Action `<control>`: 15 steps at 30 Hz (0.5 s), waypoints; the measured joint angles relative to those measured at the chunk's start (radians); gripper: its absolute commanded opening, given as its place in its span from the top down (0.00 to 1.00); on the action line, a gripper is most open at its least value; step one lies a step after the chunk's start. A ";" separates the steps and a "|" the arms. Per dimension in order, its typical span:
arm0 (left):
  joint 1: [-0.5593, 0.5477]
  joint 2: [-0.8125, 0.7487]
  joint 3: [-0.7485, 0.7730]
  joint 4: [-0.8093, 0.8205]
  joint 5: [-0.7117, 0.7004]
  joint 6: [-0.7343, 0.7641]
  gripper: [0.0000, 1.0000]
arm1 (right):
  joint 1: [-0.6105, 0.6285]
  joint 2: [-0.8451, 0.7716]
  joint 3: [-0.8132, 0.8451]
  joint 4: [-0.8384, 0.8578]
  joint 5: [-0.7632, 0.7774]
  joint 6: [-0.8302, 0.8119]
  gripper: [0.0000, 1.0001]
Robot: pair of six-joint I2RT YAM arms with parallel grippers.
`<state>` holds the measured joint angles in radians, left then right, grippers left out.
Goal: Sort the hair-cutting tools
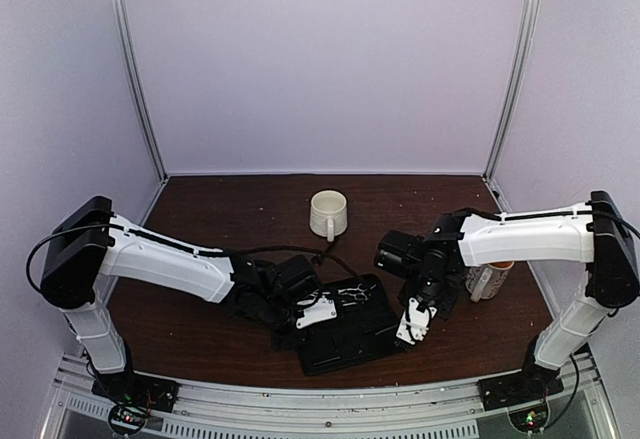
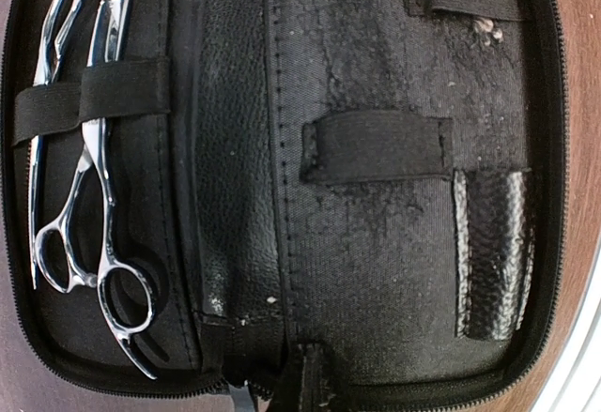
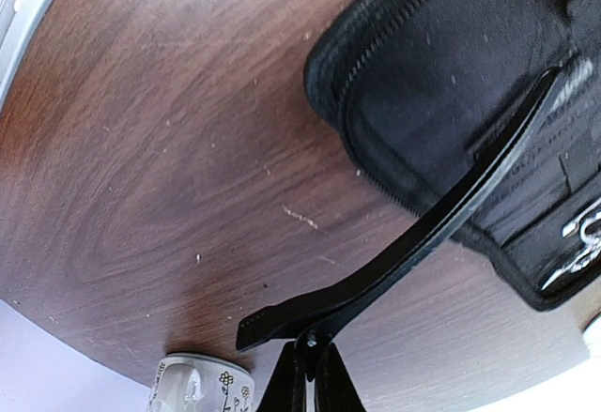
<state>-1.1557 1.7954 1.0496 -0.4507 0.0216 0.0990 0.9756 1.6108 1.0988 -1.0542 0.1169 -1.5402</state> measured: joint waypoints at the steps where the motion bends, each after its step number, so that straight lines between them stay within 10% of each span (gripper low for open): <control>1: 0.000 -0.001 -0.001 0.002 0.000 -0.003 1.00 | 0.009 0.005 0.000 0.002 0.002 0.000 1.00; 15: 0.000 -0.004 -0.007 0.010 -0.002 -0.024 1.00 | 0.095 0.039 0.000 0.051 0.026 0.022 1.00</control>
<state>-1.1557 1.7916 1.0424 -0.4404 0.0196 0.0750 1.0702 1.6501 1.0988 -1.0035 0.1429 -1.5181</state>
